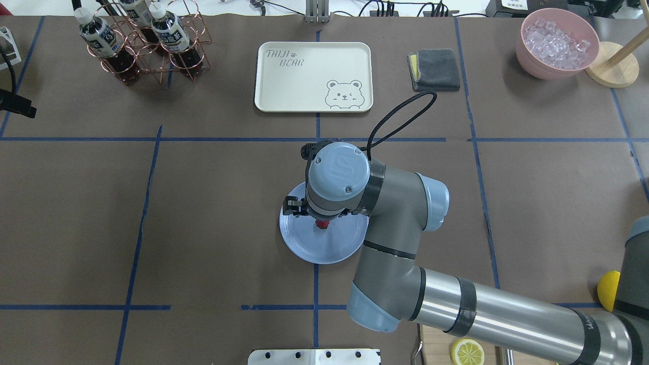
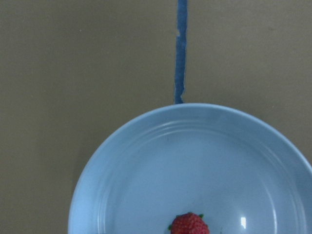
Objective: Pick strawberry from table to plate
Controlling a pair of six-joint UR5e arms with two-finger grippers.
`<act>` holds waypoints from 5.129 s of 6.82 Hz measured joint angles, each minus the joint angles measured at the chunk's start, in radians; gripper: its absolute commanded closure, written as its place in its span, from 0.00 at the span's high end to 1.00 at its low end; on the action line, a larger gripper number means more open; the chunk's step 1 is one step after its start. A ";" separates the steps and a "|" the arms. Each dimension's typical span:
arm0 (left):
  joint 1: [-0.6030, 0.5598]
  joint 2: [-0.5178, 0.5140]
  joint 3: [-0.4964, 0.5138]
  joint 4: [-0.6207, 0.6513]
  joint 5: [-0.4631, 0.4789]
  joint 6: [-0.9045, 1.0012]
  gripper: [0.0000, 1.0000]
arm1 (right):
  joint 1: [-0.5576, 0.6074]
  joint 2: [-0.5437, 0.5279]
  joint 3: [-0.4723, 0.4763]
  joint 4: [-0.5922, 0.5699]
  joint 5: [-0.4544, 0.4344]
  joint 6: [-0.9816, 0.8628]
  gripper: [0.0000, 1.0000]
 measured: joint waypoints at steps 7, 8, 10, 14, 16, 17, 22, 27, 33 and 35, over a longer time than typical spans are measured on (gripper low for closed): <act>-0.214 0.028 0.062 0.181 -0.154 0.410 1.00 | 0.622 -0.392 0.306 -0.346 0.381 -0.836 1.00; -0.267 0.028 0.086 0.234 -0.176 0.507 1.00 | 0.738 -0.458 0.277 -0.346 0.431 -1.013 1.00; -0.325 0.029 0.127 0.285 -0.186 0.642 1.00 | 0.937 -0.536 0.152 -0.346 0.507 -1.302 1.00; -0.335 0.038 0.138 0.292 -0.186 0.668 1.00 | 1.153 -0.662 0.008 -0.279 0.579 -1.433 1.00; -0.336 0.060 0.139 0.289 -0.186 0.660 1.00 | 1.170 -0.730 -0.023 -0.165 0.575 -1.432 1.00; -0.336 0.063 0.147 0.291 -0.185 0.644 1.00 | 1.174 -0.754 -0.033 -0.117 0.579 -1.427 1.00; -0.339 0.068 0.168 0.300 -0.187 0.614 1.00 | 1.198 -0.768 -0.034 -0.021 0.584 -1.345 1.00; -0.403 0.079 0.158 0.353 -0.189 0.592 1.00 | 1.199 -0.769 -0.035 -0.001 0.586 -1.324 1.00; -0.406 0.081 0.153 0.357 -0.195 0.593 1.00 | 1.199 -0.769 -0.034 -0.001 0.586 -1.323 1.00; -0.406 0.081 0.153 0.356 -0.196 0.593 1.00 | 1.199 -0.768 -0.033 -0.001 0.587 -1.323 1.00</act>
